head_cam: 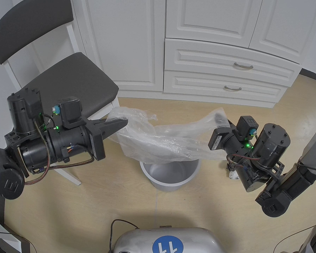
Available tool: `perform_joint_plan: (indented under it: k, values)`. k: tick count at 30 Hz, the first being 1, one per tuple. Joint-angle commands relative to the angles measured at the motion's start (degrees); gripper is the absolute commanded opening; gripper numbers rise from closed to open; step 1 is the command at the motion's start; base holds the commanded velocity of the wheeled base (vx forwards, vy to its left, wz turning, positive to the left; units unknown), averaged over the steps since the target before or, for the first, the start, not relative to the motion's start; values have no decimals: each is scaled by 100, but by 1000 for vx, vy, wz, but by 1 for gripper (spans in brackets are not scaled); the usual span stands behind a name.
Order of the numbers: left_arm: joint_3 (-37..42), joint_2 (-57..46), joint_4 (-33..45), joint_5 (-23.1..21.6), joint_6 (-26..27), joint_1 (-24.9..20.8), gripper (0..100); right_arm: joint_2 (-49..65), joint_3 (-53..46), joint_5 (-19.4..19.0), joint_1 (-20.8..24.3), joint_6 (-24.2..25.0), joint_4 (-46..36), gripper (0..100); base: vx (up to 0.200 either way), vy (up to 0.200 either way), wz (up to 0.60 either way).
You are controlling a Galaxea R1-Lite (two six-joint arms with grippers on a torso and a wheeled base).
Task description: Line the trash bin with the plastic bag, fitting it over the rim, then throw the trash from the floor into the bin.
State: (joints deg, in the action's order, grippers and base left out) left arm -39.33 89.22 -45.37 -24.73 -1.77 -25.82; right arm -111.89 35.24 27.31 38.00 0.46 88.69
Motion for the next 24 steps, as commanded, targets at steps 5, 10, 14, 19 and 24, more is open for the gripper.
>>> perform_joint_plan:
  k: [5,10,14,19,24]
  values:
    - [-488,605,776,707,511,-187,0,26,211,205,-240,-90,-36,0,0,0,0]
    - [-348,711,916,830,1108,-178,0,-26,343,319,-407,-231,17,0,0,0,0]
    - [-295,781,1013,839,1354,-160,0,-79,448,363,-521,-231,17,0,0,0,0]
    - [-418,1018,1197,1076,1486,-125,0,-123,545,372,-618,-231,26,0,0,0,0]
    - [-664,1335,1189,1489,1495,42,0,-88,536,363,-636,-248,96,0,0,0,0]
